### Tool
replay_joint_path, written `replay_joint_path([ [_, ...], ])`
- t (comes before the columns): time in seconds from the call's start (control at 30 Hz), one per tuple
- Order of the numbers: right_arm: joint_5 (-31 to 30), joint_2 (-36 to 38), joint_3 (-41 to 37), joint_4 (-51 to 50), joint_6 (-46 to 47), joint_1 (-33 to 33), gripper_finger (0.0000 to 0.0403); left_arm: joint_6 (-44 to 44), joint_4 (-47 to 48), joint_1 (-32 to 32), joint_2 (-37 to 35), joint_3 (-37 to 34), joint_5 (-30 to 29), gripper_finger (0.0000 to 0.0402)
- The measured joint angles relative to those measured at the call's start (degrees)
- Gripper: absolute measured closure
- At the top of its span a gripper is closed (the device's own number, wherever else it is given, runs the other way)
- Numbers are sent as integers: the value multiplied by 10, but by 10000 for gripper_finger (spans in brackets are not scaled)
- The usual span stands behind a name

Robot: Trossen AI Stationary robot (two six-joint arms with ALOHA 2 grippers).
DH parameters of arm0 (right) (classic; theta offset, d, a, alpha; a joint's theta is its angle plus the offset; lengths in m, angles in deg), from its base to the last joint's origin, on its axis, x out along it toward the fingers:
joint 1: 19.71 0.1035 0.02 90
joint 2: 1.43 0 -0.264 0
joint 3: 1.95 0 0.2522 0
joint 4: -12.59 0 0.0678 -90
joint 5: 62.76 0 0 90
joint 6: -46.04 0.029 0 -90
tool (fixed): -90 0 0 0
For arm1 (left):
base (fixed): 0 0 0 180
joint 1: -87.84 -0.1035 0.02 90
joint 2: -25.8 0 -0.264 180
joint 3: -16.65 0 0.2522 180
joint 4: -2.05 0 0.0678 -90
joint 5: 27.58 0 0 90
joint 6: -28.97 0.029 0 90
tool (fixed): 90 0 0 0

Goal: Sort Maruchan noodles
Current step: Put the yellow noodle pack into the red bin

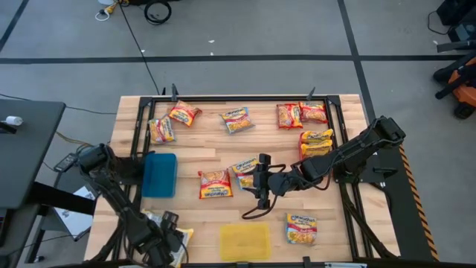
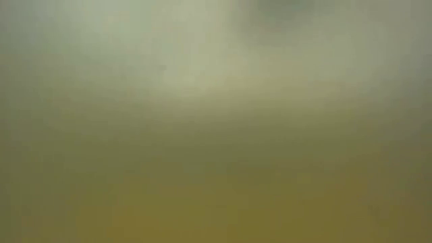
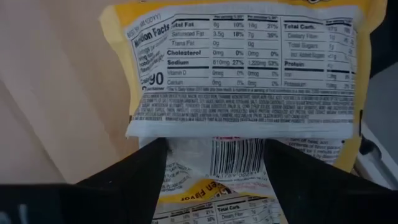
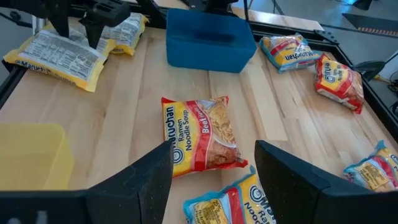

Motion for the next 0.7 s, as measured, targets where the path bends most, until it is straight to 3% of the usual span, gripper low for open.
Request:
replay_joint_path([
  [0.13, 2, 0, 0, 0, 5, 1, 172, 23, -2, -3, 1, -3, -10, 187],
  [0.27, 9, 0, 0, 0, 16, 3, 172, 61, -8, -8, 2, -3, -38, 284],
  [0.4, 6, 0, 0, 0, -36, 18, 177, 83, -7, -27, 3, -4, -60, 382],
  [0.7, -66, 0, 0, 54, -280, 71, 191, 121, 1, -89, -51, -10, -73, 398],
])
